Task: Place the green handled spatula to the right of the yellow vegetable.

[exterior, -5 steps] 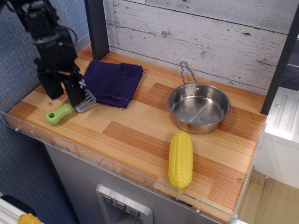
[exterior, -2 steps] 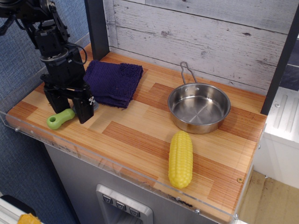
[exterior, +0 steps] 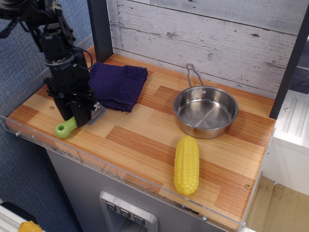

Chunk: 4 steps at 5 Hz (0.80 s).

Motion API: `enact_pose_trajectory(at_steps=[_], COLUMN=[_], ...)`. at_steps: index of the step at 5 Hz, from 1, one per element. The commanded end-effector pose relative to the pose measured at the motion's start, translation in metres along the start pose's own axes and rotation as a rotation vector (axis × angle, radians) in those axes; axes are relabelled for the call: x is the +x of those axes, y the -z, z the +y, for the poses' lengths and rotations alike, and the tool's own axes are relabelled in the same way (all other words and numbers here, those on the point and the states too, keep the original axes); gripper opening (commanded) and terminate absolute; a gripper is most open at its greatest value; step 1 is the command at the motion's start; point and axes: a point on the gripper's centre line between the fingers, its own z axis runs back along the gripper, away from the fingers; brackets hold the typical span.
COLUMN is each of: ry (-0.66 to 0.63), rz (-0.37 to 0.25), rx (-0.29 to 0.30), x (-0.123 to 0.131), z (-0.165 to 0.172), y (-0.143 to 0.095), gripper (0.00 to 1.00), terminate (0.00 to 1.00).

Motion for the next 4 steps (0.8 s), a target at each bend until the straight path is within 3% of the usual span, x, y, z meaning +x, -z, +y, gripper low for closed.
enact_pose_trajectory(at_steps=[1, 2, 3, 4], ry=[0.007, -0.071, -0.179, -0.266], rz=[-0.009, -0.132, -0.178, -0.179], rx=[0.065, 0.063, 0.071, 0.141], x=[0.007, 0.006, 0.008, 0.005], z=[-0.001, -0.012, -0.027, -0.052], y=[-0.014, -0.064, -0.113, -0.136], gripper=[0.0, 0.0, 0.0, 0.0], terminate=[0.0, 0.0, 0.0, 0.0])
